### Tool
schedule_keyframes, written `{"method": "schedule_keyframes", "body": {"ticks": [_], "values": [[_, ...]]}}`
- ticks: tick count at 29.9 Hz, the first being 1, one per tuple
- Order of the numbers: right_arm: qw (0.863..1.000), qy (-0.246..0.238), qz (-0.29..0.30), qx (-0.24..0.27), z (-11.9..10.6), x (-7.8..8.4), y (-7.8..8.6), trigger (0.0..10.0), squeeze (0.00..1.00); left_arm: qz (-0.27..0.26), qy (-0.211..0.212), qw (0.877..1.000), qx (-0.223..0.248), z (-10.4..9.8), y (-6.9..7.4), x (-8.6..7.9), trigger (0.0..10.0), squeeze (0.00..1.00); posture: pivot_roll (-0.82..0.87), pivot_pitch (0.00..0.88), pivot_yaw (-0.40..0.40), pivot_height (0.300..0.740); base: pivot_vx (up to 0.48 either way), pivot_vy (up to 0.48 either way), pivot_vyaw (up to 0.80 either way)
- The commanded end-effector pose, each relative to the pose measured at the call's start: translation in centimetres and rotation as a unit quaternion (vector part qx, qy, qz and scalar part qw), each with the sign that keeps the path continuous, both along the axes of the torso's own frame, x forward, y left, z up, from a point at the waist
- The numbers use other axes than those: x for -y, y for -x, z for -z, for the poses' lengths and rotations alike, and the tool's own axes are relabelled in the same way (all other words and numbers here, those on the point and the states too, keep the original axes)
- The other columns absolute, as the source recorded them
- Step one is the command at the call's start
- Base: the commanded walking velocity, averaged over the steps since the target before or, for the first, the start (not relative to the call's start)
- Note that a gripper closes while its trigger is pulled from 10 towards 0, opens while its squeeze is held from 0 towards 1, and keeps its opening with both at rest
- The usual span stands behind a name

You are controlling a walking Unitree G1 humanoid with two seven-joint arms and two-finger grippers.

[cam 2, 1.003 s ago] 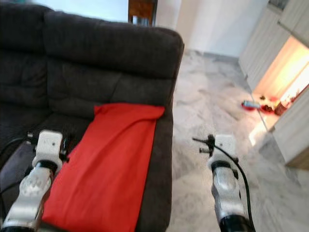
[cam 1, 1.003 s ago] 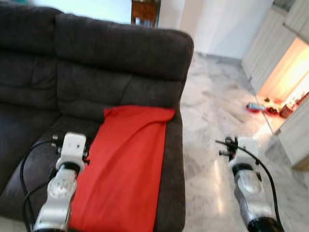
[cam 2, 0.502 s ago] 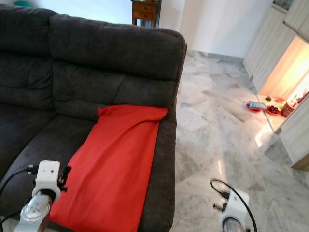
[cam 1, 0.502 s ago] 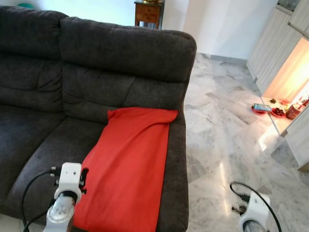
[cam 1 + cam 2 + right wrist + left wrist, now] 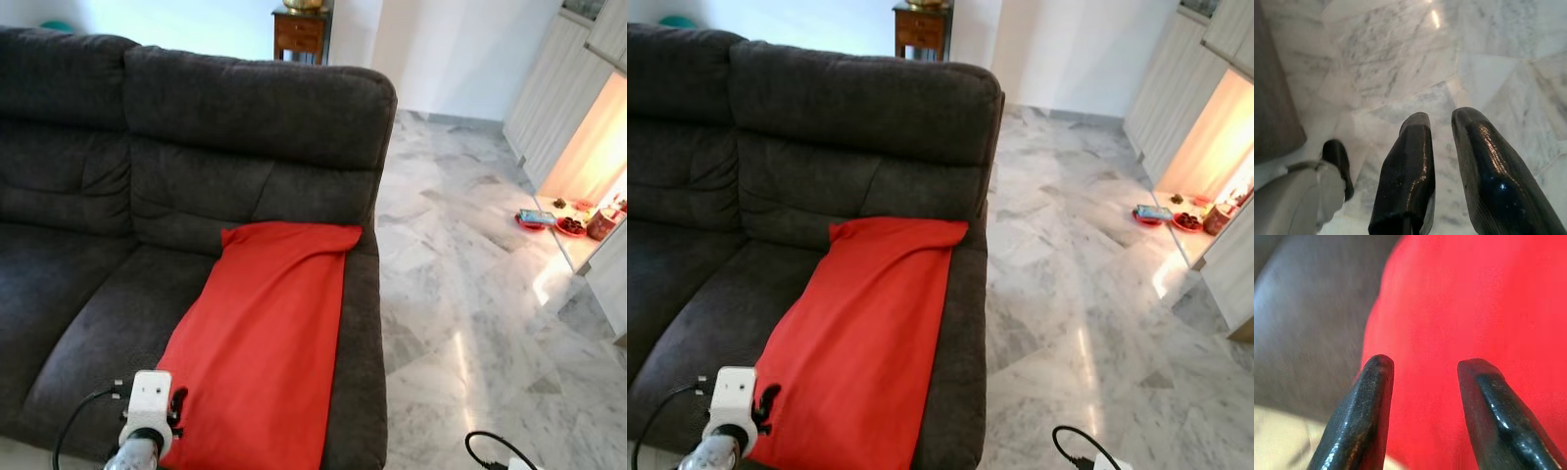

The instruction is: Move the pillow to the sofa from floor

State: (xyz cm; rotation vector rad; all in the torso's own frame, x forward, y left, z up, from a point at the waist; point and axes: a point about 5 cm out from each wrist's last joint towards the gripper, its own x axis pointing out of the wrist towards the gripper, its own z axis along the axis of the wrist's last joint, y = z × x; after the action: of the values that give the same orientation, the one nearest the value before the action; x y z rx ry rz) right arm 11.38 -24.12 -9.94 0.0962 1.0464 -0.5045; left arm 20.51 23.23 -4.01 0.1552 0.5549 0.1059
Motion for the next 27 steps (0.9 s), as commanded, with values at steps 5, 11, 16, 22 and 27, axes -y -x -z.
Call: {"method": "schedule_keyframes", "body": {"ticks": [5, 11, 16, 22, 27], "values": [[0.998, -0.005, -0.049, -0.026, 0.4, -0.9, 0.7, 10.0, 0.0, -0.014, 0.011, 0.999, -0.033, 0.9, 0.5, -0.4, 10.0, 0.0, 0.11, 0.0, -0.05, 0.74, 0.0, 0.0, 0.0], [0.997, -0.017, -0.069, -0.02, 0.5, -1.6, 0.4, 10.0, 0.0, -0.017, 0.009, 0.997, -0.076, 1.8, 1.4, -1.1, 10.0, 0.0, 0.1, 0.0, -0.038, 0.74, 0.0, 0.0, 0.0], [0.996, -0.022, -0.089, -0.015, 0.5, -2.3, -0.2, 10.0, 0.0, -0.024, 0.014, 0.997, -0.075, 1.8, 1.4, -1.1, 10.0, 0.0, 0.11, 0.0, -0.039, 0.74, 0.0, 0.0, 0.0], [0.995, -0.029, -0.097, -0.006, 0.4, -2.7, -0.8, 10.0, 0.0, -0.022, 0.017, 0.997, -0.076, 2.0, 1.4, -0.9, 10.0, 0.0, 0.11, 0.0, -0.047, 0.74, 0.0, 0.0, 0.0], [0.995, -0.029, -0.098, -0.002, 0.3, -2.7, -1.0, 10.0, 0.0, -0.026, 0.02, 0.996, -0.078, 2.2, 1.8, -0.9, 10.0, 0.0, 0.11, 0.0, -0.053, 0.74, 0.0, 0.0, 0.0]]}}
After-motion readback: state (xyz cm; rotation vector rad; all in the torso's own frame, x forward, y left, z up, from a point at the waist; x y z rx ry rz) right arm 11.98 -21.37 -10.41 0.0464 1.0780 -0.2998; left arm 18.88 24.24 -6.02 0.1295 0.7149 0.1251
